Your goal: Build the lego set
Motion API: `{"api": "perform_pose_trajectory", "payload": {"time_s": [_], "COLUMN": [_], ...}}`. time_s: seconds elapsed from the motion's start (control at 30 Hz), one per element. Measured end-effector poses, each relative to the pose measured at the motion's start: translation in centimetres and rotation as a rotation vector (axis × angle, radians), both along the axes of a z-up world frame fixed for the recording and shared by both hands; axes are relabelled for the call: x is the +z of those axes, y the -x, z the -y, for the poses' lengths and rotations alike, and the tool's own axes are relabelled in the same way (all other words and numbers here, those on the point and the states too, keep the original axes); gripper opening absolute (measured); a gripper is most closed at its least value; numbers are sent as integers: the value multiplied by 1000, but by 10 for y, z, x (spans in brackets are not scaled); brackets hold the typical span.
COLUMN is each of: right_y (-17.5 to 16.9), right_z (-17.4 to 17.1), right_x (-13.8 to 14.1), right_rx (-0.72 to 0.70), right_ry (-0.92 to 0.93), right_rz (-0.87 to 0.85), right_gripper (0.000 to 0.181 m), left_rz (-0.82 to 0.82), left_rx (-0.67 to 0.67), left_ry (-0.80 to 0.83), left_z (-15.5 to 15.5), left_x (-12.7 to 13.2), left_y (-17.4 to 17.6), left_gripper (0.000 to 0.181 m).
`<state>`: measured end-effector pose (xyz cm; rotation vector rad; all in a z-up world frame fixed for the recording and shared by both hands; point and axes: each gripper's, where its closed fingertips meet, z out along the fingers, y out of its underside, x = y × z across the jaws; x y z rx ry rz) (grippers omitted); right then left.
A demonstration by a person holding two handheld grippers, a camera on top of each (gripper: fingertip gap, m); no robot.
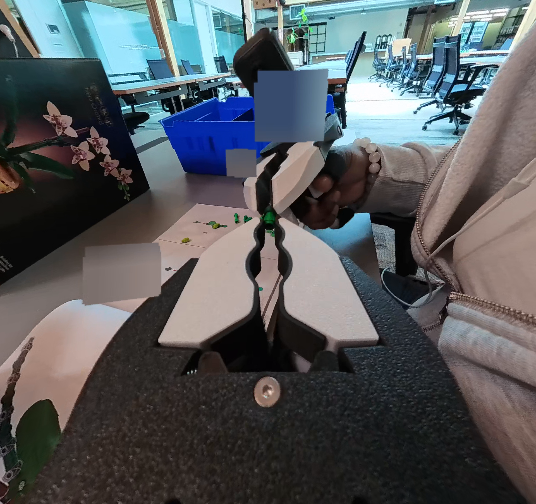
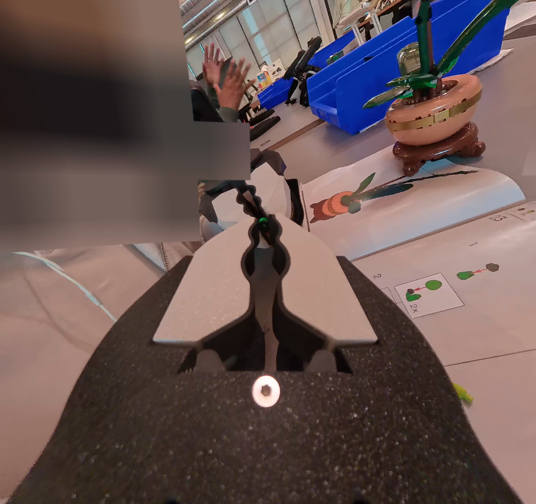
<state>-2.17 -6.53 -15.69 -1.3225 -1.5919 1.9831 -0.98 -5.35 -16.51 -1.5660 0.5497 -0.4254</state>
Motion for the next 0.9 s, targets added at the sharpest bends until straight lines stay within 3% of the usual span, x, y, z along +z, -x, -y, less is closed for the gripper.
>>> {"api": "perform_pose_trajectory", "payload": {"time_s": [0.33,0.6,0.9], "right_y": [-1,-3,-3], "right_z": [-6,-7,-11], "right_x": [-7,-10,-11], "right_rx": [-35,-40,-62], "right_ry": [32,8,66], "right_rz": [74,69,92], "right_gripper": [13,0,5], "left_rz": [-61,-82,-91], "left_rx": [43,70,77], "left_ry": [-21,-21,-28], "left_z": [-3,-5,-5], "left_x": [-2,-4,-4], "left_y": [2,4,4], "left_gripper": [5,6,6]}}
